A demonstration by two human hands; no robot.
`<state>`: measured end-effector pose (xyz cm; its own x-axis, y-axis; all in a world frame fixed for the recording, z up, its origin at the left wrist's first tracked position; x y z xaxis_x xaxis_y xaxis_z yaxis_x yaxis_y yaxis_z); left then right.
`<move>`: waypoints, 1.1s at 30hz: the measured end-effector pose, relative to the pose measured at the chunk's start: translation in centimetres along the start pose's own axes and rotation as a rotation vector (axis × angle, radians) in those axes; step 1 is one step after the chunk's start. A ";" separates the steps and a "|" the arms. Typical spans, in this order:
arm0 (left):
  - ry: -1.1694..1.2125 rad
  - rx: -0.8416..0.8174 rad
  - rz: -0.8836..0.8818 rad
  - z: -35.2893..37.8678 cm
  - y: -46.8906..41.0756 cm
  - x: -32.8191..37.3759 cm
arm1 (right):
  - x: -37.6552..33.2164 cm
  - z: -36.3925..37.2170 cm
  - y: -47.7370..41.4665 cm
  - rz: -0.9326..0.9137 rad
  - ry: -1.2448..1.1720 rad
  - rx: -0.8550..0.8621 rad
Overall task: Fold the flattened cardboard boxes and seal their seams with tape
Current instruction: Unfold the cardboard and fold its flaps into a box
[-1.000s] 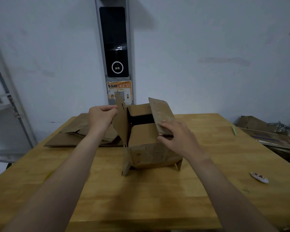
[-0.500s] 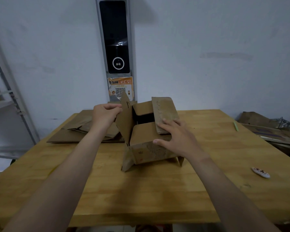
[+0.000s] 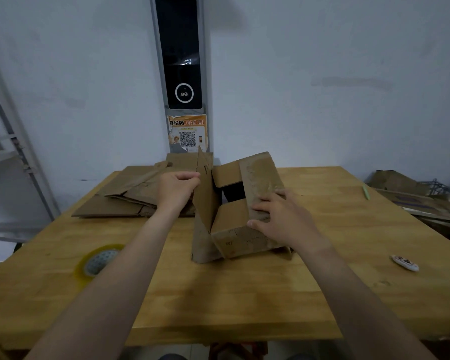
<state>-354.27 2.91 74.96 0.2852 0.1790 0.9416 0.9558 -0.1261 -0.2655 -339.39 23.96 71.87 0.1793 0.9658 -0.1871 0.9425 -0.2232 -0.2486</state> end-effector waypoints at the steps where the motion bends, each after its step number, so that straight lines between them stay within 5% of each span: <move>1: -0.014 0.004 0.010 0.0 0.0 0.1 | 0.0 -0.1 0.0 -0.010 -0.004 -0.006; 15: -0.403 -0.048 0.205 -2.2 0.8 5.0 | -1.1 1.5 0.9 -0.042 -0.186 -0.216; 22: -0.440 -0.129 0.165 1.3 0.9 1.7 | 0.9 3.3 1.6 0.016 -0.239 -0.239; 33: -0.006 -0.200 -0.042 0.6 0.0 -2.0 | 1.8 4.8 -0.5 0.067 -0.271 -0.258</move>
<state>-354.78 3.15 72.91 0.2463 0.1936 0.9497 0.9338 -0.3098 -0.1790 -340.92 25.21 67.14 0.1949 0.8726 -0.4478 0.9774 -0.2110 0.0142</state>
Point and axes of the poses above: each hand's wrist, its own y-axis away from the middle knuckle, its own z-axis out of the palm, x = y × z, the point moved 2 cm from there along -y, towards the middle knuckle, and after that the axes turned 3 degrees about -x, right-handed, at the moved point
